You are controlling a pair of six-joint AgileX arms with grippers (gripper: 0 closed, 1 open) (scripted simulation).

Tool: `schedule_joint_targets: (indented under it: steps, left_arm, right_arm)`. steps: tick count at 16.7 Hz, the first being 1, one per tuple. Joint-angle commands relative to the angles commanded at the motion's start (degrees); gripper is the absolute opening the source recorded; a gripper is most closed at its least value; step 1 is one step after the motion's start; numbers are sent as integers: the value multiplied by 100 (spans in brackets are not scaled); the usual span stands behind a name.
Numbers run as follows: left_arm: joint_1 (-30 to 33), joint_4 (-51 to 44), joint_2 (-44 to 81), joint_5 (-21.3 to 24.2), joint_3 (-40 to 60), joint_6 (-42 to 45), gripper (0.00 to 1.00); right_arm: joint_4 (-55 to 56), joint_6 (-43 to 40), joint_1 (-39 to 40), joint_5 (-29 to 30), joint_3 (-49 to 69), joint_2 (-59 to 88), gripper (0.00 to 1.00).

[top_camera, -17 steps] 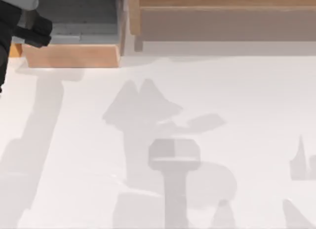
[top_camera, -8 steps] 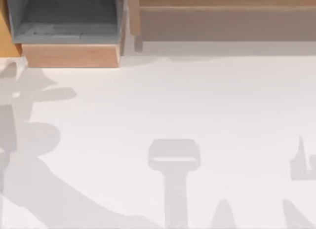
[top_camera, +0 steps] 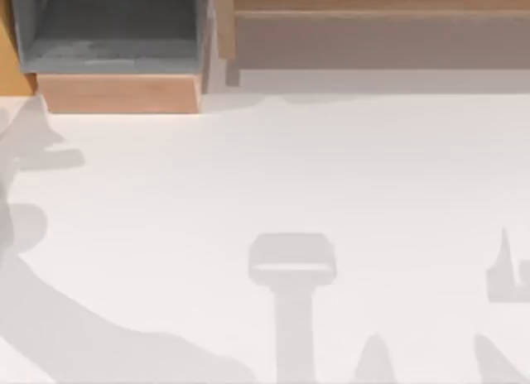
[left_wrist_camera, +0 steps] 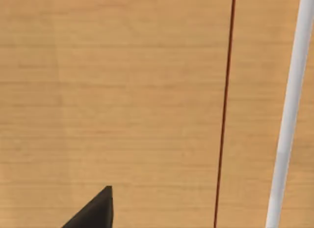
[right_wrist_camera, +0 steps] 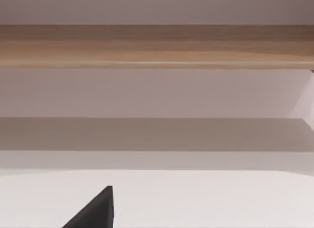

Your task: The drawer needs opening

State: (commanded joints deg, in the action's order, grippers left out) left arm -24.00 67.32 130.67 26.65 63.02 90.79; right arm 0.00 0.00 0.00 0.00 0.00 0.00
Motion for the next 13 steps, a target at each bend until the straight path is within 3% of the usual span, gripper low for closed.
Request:
schedule_joint_targets:
  steps: [13]
  left_arm:
    - [146,-346,307,-142,656,-4,100]
  right_arm:
    - [0,0,0,0,0,0,100]
